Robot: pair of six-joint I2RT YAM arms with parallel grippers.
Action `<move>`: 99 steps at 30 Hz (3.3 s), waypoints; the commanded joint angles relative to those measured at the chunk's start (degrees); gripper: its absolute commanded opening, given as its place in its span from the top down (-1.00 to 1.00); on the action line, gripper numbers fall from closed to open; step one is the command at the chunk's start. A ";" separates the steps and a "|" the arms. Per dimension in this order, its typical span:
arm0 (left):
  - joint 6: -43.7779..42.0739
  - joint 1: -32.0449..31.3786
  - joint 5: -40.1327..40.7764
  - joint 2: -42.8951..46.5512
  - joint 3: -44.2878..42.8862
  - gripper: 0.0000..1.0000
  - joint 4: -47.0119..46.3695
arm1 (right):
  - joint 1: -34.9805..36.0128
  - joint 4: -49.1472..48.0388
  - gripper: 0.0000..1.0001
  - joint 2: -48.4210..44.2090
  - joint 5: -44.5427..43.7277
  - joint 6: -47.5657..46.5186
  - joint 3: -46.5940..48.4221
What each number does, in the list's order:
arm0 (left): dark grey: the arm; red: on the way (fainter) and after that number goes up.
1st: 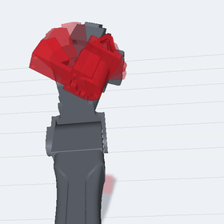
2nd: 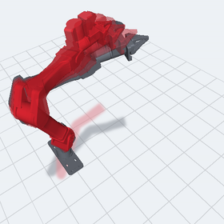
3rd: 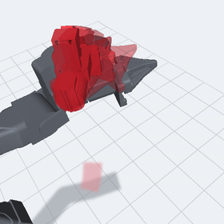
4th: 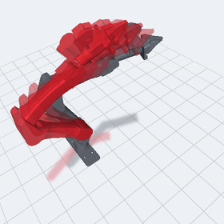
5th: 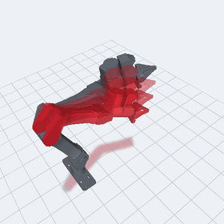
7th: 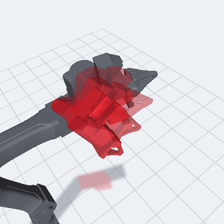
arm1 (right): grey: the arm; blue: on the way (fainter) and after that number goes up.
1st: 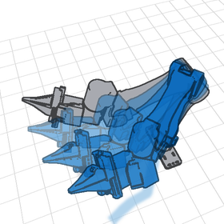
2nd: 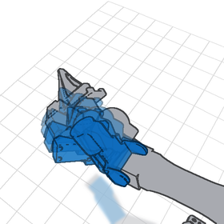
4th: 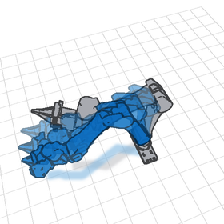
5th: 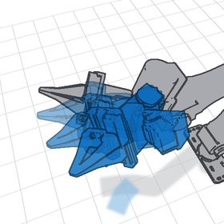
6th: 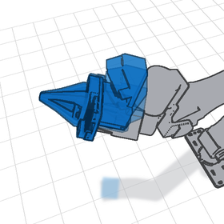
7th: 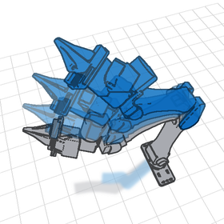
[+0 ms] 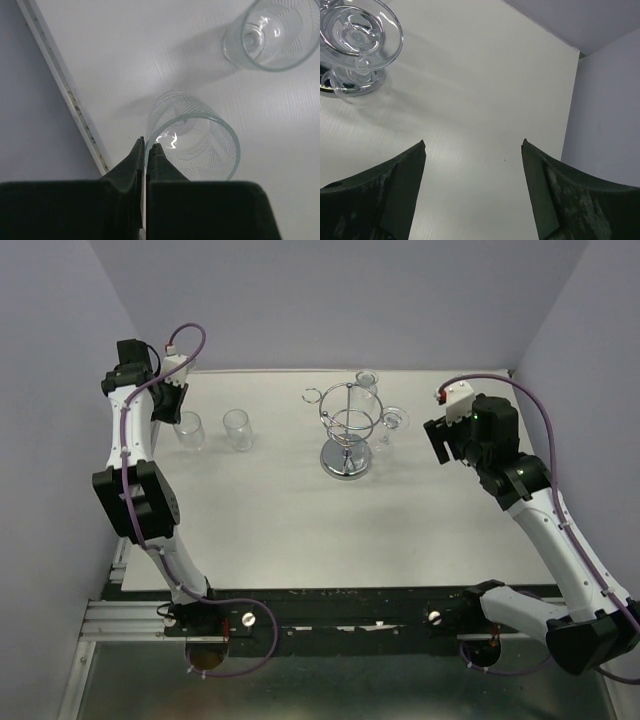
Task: Take the wine glass off the wine glass rack
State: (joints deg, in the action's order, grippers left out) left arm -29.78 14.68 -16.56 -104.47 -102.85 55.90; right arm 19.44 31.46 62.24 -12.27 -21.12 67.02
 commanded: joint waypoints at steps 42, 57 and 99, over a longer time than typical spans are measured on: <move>13.26 -2.46 -4.45 -16.74 -11.41 0.58 -5.28 | -7.84 2.90 -0.69 -2.56 4.54 2.40 -0.14; 13.53 -2.20 -1.89 -3.92 -11.50 -0.33 -4.57 | -8.02 2.55 -0.70 -2.39 6.82 3.37 -0.14; 16.94 -38.40 -17.73 22.81 15.39 -0.57 -29.96 | -34.56 -6.24 -1.00 5.08 61.75 22.62 -9.90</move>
State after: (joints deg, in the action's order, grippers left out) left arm -14.98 -20.60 -39.51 -82.83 -88.73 31.81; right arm -15.03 21.63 67.59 52.71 1.58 55.51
